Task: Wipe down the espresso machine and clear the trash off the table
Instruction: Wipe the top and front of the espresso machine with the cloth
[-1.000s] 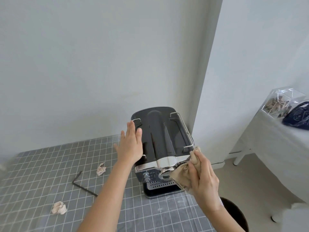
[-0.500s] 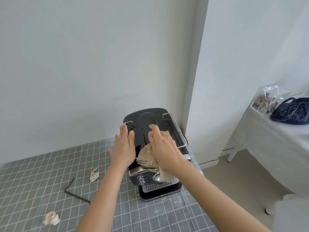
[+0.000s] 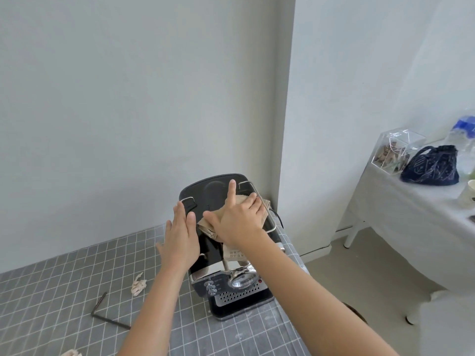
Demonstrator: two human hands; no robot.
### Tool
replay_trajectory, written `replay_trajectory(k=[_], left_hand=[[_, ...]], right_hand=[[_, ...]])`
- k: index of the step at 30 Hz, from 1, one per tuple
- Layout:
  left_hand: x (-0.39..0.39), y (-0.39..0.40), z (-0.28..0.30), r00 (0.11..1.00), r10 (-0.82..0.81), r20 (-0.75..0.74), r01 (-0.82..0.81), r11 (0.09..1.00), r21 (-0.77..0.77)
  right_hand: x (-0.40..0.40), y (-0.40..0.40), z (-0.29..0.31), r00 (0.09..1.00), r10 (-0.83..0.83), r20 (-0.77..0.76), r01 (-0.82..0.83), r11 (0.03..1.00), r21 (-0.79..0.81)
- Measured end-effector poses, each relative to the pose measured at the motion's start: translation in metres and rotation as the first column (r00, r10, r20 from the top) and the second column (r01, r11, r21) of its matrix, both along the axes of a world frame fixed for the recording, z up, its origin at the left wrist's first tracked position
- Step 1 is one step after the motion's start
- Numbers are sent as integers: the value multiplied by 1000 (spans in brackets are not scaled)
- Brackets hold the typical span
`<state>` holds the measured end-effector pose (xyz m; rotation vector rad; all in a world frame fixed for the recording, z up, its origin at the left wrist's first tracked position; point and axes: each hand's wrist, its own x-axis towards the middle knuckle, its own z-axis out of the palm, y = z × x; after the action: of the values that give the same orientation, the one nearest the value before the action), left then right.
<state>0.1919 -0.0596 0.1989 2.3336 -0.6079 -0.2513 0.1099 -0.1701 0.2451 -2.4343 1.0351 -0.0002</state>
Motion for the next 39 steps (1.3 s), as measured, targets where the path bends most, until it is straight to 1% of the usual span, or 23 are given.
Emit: replay_trajectory(k=[5,8,11,13,14,15,16,18,20,22,24,26,27,29,31,33,36,37,39], left_hand=[[0,0,-1,1000,9,16,-9,1000,-2],[1,-1,-2,1000,18,2,-18,1000,-3],[1,-2,-2,1000,16,-17,-16,1000,-16],[2,-2,-3,1000,9,-26,-10,999,-36],[2,-1,-4,1000,5,-27,-7,999,-48],[3,-1,-4,1000,5,-26,-7,998,-55],[3,-1,-3,1000,6,-24,-8,999,-53],[2,-2,-2,1000,5,-15,-6,999,-37],[1,-2,-1,1000,1,-11,-1,999,-44],[0,-1,0,1000,5,-17,-6,999,-51],[-1,1,-2,1000,14,-19,-15,999,-51],[-3,1,0,1000,20,-21,-21,999,-46],[-3,0,0,999,18,-28,-20,999,-50],[-3,-1,1,999,13,-48,-16,998,-67],[-2,-2,0,999,8,-52,-12,997,-71],[-1,-1,-2,999,7,-49,-10,998,-66],[-1,-2,-3,999,-2,-48,-1,998,-65],[0,-2,-3,998,-6,-56,1,997,-76],[1,0,-7,998,-8,-67,1,995,-101]], right_hand=[[-17,30,-3,992,0,-127,-14,994,-105],[-21,42,1,990,14,-137,-32,991,-129],[-21,52,-3,998,35,-51,-41,992,-120],[-19,53,-17,995,-3,99,25,975,-220],[-16,47,-24,984,-20,179,60,973,-221],[-12,38,-28,972,-7,234,61,972,-226],[-7,27,-29,969,19,247,33,978,-204],[4,-1,-24,969,104,223,-84,991,-101],[14,-25,-15,954,183,238,-177,983,-44],[10,-27,-12,927,286,244,-277,958,-69],[-8,-15,-18,880,405,247,-382,914,-139],[-27,-2,-21,842,479,250,-441,876,-193],[-30,-2,-22,845,474,249,-440,879,-181],[-22,-5,-20,881,412,231,-390,910,-138],[1,-13,-18,912,361,195,-331,928,-169],[33,-26,-13,926,335,173,-308,937,-166],[70,-50,-9,925,332,185,-315,942,-117],[76,-53,-9,931,307,196,-293,951,-98],[78,-47,-15,951,211,224,-192,976,-105]])
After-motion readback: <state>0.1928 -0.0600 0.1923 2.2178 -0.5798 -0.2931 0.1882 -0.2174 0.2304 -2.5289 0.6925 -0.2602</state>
